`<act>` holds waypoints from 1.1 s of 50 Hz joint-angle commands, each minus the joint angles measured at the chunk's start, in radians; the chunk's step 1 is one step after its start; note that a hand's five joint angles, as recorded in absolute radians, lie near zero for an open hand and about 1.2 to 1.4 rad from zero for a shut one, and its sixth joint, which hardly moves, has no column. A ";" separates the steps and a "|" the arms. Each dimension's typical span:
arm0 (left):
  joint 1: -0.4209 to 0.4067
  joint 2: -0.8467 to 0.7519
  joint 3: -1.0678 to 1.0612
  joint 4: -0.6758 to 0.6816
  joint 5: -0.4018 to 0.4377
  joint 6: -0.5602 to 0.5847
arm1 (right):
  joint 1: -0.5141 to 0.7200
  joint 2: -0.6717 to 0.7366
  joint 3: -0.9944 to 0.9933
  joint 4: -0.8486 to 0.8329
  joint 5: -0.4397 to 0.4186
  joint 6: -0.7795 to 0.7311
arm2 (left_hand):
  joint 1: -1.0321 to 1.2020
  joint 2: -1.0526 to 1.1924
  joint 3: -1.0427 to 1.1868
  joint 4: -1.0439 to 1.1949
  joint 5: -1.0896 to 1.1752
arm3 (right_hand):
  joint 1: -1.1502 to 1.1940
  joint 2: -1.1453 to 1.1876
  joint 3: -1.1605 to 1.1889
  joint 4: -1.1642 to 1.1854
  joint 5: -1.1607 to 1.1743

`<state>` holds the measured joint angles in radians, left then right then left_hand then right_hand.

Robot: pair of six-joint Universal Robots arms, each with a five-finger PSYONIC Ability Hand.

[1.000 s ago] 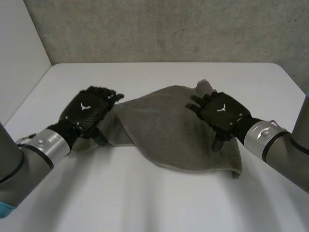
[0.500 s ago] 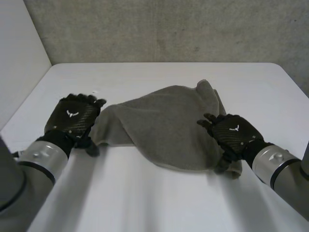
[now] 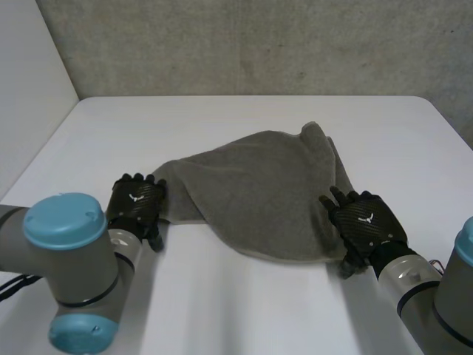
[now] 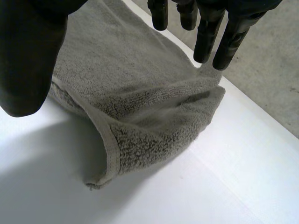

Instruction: Fold the towel.

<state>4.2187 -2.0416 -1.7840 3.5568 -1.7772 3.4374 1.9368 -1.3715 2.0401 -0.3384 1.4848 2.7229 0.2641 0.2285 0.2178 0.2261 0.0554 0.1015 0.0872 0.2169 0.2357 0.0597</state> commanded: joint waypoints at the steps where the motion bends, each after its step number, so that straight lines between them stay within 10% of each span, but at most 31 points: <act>1: 0.020 -0.066 0.038 0.065 0.001 0.000 | -0.002 0.048 -0.020 -0.028 0.003 0.000 | 0.061 0.096 -0.043 -0.052 0.095 | 0.074 0.089 -0.042 -0.061 -0.058; 18: 0.021 -0.132 0.083 0.149 0.005 0.060 | -0.004 0.138 -0.081 -0.034 0.005 0.000 | 0.337 0.373 -0.043 -0.052 0.371 | 0.373 0.387 -0.042 -0.061 0.240; 25: 0.024 -0.127 0.104 0.148 0.015 0.066 | -0.012 0.192 -0.136 -0.025 0.003 0.000 | 1.131 1.167 -0.043 -0.052 1.166 | 0.911 0.926 -0.042 -0.061 0.778; 29: 0.030 -0.092 0.100 0.143 0.015 0.069 | -0.021 0.221 -0.173 -0.004 -0.004 -0.006 | 1.132 1.168 -0.043 -0.052 1.166 | 1.294 1.308 -0.042 -0.061 1.161; 41: 0.072 0.164 0.046 -0.149 0.070 0.135 | -0.039 0.098 -0.274 0.326 -0.144 -0.129 | 1.132 1.168 -0.043 -0.052 1.166 | 1.295 1.309 -0.042 -0.061 1.162; 48: 0.165 0.232 0.161 -0.351 0.306 0.158 | -0.078 0.133 -0.559 0.634 -0.323 -0.239 | 1.132 1.168 -0.043 -0.052 1.166 | 1.295 1.309 -0.042 -0.061 1.162; 55: 0.205 0.101 0.410 -0.197 0.346 0.157 | -0.047 0.380 -1.128 0.636 -0.243 -0.276 | 1.132 1.168 -0.043 -0.052 1.166 | 1.295 1.309 -0.042 -0.061 1.162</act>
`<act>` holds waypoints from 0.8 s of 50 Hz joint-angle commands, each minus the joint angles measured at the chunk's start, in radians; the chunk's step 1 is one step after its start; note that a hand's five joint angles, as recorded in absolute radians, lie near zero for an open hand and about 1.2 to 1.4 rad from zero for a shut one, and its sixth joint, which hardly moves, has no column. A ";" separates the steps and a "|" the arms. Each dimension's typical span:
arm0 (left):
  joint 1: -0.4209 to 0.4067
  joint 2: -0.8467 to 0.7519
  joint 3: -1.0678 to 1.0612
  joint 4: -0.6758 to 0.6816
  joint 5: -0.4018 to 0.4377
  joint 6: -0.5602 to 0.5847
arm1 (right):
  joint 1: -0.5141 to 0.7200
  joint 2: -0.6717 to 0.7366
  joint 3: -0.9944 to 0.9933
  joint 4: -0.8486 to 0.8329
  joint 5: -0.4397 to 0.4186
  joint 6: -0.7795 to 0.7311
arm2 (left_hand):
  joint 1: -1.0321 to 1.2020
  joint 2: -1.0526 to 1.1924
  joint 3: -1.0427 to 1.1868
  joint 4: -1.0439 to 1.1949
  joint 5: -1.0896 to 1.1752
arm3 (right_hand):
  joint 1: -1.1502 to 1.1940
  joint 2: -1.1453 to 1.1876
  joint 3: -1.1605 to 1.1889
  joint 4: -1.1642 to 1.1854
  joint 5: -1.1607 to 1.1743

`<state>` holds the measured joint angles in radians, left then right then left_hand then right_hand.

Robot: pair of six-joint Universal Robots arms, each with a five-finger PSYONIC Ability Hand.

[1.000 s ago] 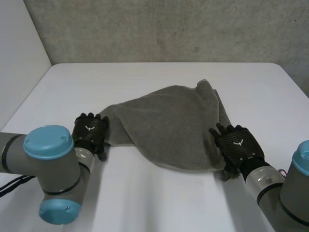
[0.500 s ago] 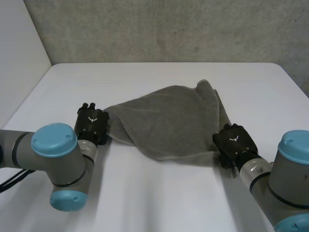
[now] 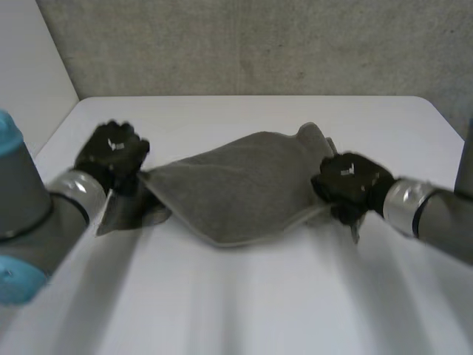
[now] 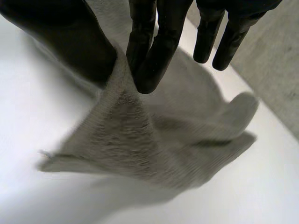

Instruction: Fold the towel.

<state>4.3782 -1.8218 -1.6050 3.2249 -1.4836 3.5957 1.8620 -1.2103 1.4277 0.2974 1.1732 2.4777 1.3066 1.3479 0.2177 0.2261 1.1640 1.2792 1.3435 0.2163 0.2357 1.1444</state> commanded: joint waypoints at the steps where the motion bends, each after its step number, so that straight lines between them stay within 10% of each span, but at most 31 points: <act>1: 0.046 -0.152 0.287 0.230 0.049 -0.009 | 0.028 0.219 -0.517 0.000 0.069 -0.031 | 0.090 0.048 -0.043 -0.052 0.058 | 0.117 0.053 -0.042 -0.061 0.077; 8: 0.026 -0.146 0.280 0.779 0.051 -0.032 | 0.074 0.123 -0.630 -0.543 0.315 0.110 | 0.090 0.048 -0.043 -0.052 0.058 | 0.117 0.053 -0.042 -0.061 0.077; 14: 0.024 0.041 0.113 1.095 0.058 -0.161 | 0.050 -0.107 -0.419 -0.656 0.200 0.179 | 0.090 0.048 -0.043 -0.052 0.058 | 0.117 0.053 -0.042 -0.061 0.077; 25: 0.093 0.065 -0.059 0.762 0.158 -0.288 | -0.050 -0.080 -0.153 -0.378 -0.042 0.147 | 0.090 0.048 -0.043 -0.052 0.058 | 0.117 0.053 -0.042 -0.061 0.077; 40: 0.144 -0.030 -0.256 0.317 0.339 -0.138 | -0.090 0.067 0.111 -0.238 -0.061 -0.184 | 0.090 0.048 -0.043 -0.052 0.058 | 0.117 0.053 -0.042 -0.061 0.077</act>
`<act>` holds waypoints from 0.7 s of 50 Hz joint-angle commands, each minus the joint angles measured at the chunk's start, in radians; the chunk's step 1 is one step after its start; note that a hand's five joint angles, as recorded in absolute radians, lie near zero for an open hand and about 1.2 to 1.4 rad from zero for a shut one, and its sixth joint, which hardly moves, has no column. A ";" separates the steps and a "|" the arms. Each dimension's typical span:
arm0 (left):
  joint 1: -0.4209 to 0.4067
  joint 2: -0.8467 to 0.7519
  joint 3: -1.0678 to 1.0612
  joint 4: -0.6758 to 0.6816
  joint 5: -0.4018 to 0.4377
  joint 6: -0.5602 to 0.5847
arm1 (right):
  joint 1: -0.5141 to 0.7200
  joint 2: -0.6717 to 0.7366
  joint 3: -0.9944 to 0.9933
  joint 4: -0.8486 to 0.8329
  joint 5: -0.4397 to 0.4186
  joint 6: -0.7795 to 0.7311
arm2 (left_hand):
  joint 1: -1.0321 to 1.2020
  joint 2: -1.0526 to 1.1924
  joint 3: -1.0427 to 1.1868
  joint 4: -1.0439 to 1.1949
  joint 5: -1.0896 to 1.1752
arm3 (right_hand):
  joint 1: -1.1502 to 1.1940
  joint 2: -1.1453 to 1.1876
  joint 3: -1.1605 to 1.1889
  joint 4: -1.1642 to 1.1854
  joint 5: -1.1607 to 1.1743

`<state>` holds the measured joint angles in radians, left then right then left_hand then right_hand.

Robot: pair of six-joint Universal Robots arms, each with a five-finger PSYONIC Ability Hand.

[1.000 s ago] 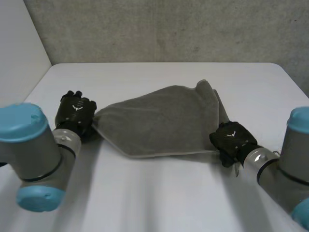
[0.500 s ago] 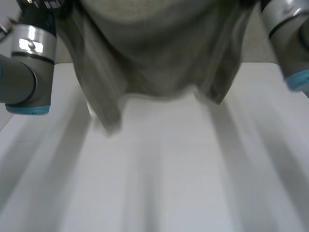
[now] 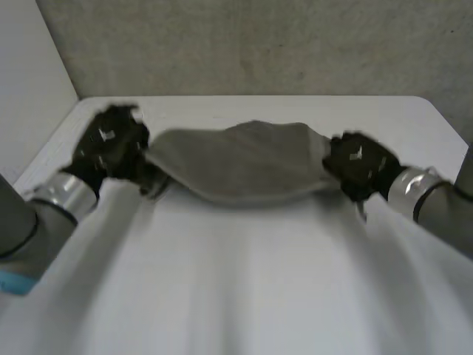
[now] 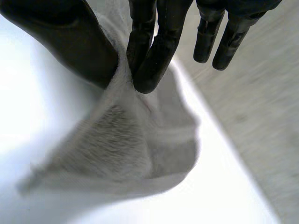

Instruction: Fold the towel.

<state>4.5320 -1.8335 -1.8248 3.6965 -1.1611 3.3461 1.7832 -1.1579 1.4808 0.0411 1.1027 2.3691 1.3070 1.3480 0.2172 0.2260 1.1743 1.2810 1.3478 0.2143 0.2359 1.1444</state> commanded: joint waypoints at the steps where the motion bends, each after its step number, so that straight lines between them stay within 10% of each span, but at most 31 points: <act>1: -0.013 -0.010 -0.036 -0.202 0.017 0.149 | -0.010 0.007 0.059 0.023 0.011 -0.061 | 0.089 0.048 -0.043 -0.051 0.047 | 0.115 0.048 -0.040 -0.061 0.077; 21: -0.071 0.335 0.133 -0.756 0.000 0.179 | -0.013 -0.252 -0.116 0.327 -0.044 0.188 | 0.089 0.048 -0.043 -0.051 0.047 | 0.115 0.048 -0.040 -0.061 0.077; 30: -0.082 0.037 0.421 -0.512 -0.164 0.154 | 0.047 0.093 -0.533 0.306 0.077 0.067 | 0.089 0.048 -0.043 -0.051 0.047 | 0.115 0.048 -0.040 -0.061 0.077; 35: -0.149 -0.182 0.675 -0.097 -0.336 0.298 | 0.145 0.264 -0.896 0.012 0.351 -0.079 | 0.089 0.048 -0.043 -0.051 0.047 | 0.115 0.048 -0.040 -0.061 0.077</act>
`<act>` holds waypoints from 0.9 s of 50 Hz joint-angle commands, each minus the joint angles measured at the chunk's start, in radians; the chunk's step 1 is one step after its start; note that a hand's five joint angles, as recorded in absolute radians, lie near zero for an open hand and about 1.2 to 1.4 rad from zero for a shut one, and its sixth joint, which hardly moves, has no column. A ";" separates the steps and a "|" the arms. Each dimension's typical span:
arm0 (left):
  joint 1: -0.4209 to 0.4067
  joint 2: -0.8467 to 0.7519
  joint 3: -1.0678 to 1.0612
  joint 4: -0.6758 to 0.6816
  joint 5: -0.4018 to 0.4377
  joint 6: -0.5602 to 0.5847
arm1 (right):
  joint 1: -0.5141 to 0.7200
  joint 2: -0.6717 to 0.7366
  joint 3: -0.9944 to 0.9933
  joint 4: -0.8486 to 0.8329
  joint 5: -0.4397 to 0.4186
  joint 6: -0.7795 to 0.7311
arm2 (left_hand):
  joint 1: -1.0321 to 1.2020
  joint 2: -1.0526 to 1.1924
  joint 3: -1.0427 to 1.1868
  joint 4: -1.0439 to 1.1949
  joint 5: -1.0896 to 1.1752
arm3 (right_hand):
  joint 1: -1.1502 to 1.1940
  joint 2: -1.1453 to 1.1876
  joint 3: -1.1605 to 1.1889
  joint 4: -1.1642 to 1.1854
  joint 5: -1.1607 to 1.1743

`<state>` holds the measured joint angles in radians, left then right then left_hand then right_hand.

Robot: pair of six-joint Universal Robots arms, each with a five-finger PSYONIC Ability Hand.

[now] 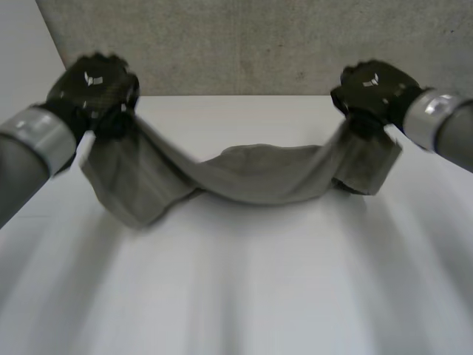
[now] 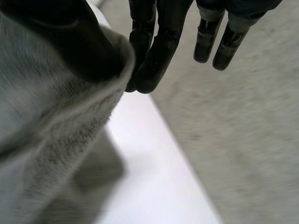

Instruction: Fold the towel.

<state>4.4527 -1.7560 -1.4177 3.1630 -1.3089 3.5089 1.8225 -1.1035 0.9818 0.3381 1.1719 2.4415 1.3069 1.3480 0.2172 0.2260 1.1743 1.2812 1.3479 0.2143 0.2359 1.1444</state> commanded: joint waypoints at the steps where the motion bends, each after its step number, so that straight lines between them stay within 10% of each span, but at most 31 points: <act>1: -0.070 -0.260 0.269 0.437 -0.188 0.136 | 0.106 0.209 -0.397 -0.286 0.282 -0.151 | 0.089 0.048 -0.043 -0.051 0.047 | 0.115 0.048 -0.040 -0.061 0.077; 6: -0.110 -0.139 0.199 0.942 -0.175 0.099 | 0.117 -0.023 -0.246 -0.649 0.298 0.019 | 0.089 0.048 -0.043 -0.051 0.047 | 0.115 0.048 -0.040 -0.061 0.077; 10: -0.090 -0.031 0.123 1.066 -0.132 -0.010 | 0.063 -0.107 -0.132 -0.705 0.235 0.096 | 0.089 0.048 -0.043 -0.051 0.047 | 0.115 0.048 -0.040 -0.061 0.077; 29: 0.092 -0.097 -0.346 0.833 0.161 -0.140 | -0.025 -0.107 0.406 -0.538 -0.075 0.119 | 0.089 0.048 -0.043 -0.051 0.047 | 0.115 0.048 -0.040 -0.061 0.077; 45: 0.085 -0.148 -0.489 0.407 0.220 0.168 | -0.028 -0.039 0.595 -0.376 -0.124 -0.119 | 0.089 0.048 -0.043 -0.051 0.047 | 0.115 0.048 -0.040 -0.061 0.077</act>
<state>4.5473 -1.9261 -1.9170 3.7387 -1.0891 3.5903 1.8054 -1.1040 1.5888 -0.1352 1.0429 2.3559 1.3102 1.3481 0.2168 0.2258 1.1759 1.2818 1.3480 0.2141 0.2359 1.1445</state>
